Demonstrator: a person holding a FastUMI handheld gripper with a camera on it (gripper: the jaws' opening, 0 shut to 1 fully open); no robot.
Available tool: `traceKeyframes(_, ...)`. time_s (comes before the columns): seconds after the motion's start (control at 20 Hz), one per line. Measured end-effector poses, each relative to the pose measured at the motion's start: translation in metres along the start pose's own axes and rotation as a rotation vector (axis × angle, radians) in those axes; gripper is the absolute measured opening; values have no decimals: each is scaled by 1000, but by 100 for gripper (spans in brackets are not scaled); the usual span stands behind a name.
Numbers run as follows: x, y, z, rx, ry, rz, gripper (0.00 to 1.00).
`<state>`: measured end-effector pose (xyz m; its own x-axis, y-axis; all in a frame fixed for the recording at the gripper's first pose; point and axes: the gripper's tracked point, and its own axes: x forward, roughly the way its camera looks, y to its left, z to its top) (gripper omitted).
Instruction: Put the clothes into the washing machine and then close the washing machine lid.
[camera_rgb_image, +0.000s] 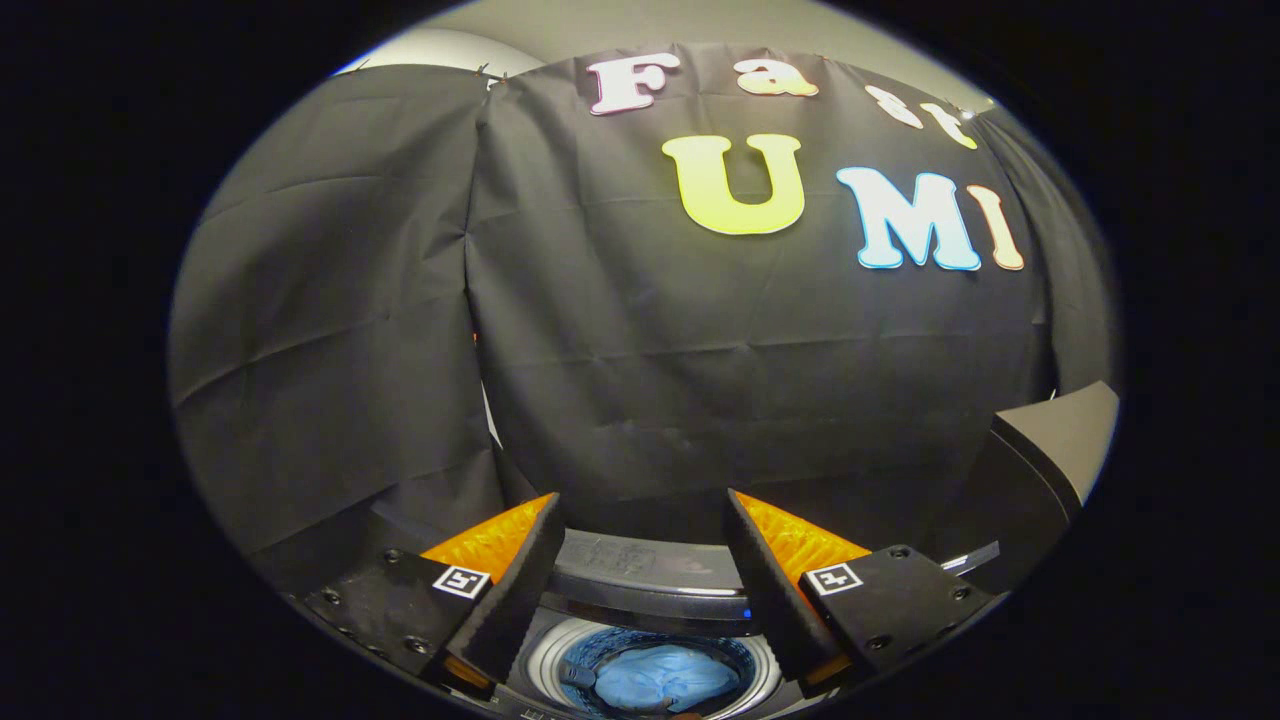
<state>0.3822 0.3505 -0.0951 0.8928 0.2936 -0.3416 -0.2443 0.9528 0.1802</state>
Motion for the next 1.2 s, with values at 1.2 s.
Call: traceKeyframes(1.2, -197, -56, -26, -1, -131, -34, 98)
